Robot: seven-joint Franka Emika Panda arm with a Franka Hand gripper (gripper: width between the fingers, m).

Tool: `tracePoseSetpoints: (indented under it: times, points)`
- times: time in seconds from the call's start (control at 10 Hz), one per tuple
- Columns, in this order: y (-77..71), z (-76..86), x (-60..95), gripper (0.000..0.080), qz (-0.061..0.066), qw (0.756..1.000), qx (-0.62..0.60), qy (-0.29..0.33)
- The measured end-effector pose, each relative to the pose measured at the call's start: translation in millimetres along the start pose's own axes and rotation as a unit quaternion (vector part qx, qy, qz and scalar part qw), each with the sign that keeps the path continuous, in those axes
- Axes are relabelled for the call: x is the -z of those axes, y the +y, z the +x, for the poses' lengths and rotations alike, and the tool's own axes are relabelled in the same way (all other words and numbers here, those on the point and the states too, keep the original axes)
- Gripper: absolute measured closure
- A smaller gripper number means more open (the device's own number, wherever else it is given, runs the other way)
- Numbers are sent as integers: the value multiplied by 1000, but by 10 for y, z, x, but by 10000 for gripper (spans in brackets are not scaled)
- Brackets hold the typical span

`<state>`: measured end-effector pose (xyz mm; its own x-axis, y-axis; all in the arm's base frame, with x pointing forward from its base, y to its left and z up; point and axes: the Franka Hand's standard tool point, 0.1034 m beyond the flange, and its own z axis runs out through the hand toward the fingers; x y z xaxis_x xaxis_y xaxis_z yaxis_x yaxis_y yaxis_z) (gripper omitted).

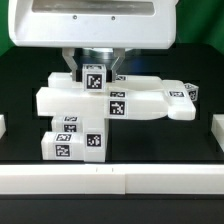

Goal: Assemble chair

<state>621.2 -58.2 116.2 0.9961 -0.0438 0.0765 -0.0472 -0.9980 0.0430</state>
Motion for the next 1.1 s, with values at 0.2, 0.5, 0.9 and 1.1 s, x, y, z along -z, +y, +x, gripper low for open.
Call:
tracePoseSetpoints:
  times: [0.2, 0.5, 0.9, 1.1]
  points:
    - [-4, 0, -1, 515, 3, 997, -80, 0]
    - [15, -4, -10, 515, 16, 975, -222, -1]
    - [1, -28, -86, 523, 16, 935, -355, -8]
    - [-5, -28, -86, 523, 16, 914, -405, -9]
